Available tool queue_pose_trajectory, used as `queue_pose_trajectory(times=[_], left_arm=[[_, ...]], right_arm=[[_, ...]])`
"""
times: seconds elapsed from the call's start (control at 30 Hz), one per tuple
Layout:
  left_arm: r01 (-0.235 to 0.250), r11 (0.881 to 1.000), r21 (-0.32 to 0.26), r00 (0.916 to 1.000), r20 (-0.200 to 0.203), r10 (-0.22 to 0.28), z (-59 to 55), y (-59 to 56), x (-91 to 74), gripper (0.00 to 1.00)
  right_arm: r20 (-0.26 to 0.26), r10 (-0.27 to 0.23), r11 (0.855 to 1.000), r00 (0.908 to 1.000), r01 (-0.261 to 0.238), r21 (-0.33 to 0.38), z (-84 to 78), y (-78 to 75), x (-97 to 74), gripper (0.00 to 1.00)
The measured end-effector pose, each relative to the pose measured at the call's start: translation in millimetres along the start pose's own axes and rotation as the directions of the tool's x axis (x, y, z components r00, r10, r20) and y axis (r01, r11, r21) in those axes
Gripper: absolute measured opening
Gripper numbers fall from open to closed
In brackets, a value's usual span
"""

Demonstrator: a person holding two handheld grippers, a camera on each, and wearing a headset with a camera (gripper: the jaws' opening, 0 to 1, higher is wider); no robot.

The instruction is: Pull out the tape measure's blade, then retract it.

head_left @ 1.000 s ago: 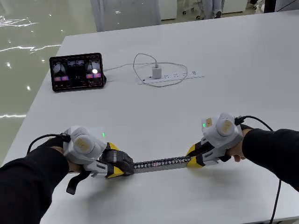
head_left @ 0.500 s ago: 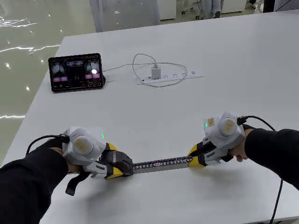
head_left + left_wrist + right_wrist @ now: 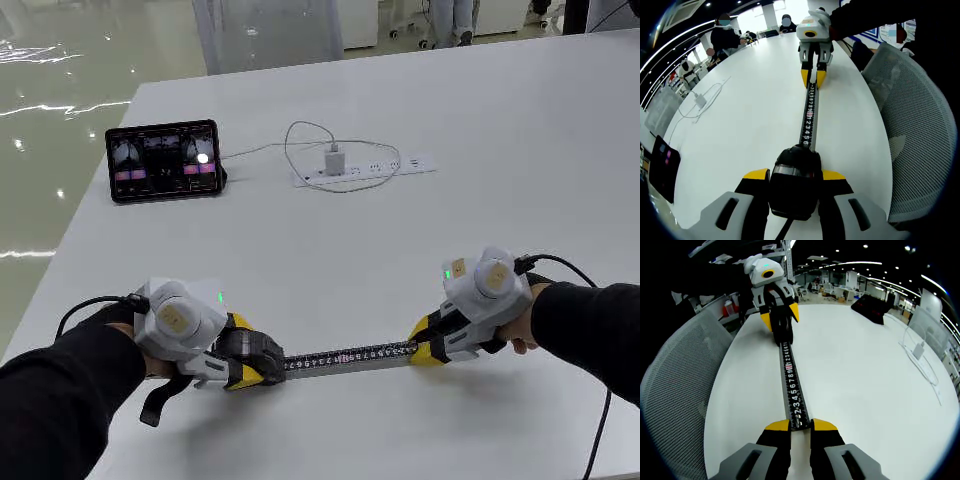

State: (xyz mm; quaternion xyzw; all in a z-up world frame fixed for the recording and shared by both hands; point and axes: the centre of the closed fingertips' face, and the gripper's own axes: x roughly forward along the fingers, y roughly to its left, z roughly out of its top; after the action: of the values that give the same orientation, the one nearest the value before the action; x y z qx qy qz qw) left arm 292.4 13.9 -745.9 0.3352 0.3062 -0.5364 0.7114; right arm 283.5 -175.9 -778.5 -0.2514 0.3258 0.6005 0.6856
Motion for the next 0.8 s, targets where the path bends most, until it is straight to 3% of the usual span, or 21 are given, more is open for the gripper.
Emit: queue_pose_trajectory(times=[0.8], left_arm=[[0.001, 1.0, -0.002, 1.0, -0.001, -0.001, -0.1, -0.3, 0.4, 0.32]], right_arm=[[-0.005, -0.006, 1.0, 1.0, 0.006, 0.008, -10.2, -0.9, -9.5, 0.1]])
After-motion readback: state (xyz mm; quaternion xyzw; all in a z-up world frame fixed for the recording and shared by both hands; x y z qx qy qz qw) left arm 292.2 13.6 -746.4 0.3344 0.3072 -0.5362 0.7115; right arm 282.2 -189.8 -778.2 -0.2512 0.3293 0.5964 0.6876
